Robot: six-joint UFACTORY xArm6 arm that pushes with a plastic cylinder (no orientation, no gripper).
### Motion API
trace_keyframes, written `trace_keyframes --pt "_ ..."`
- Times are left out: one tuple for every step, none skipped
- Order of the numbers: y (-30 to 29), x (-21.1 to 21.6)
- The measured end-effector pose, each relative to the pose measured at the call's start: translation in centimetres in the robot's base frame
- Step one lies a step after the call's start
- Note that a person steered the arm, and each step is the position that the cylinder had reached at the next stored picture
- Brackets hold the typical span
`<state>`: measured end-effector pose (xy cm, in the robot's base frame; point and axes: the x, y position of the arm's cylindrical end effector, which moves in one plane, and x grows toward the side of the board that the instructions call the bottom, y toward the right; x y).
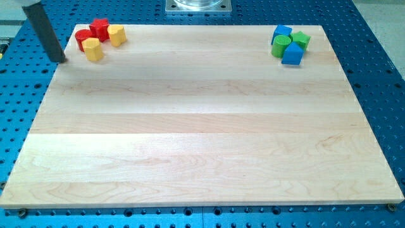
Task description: Move red star and heart towards center
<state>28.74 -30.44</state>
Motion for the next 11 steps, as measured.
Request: trace_keyframes --pt "0.0 -3.7" --pt "0.0 -3.7" --pt "0.0 -3.5" --pt "0.1 -7.9" --pt "1.3 -9.6" --pt "6.2 -8.4" --pt "11.7 -4.1" --pt "15.7 1.2" --pt "19.8 4.7" --pt "20.2 1.8" --pt "23.3 -2.9"
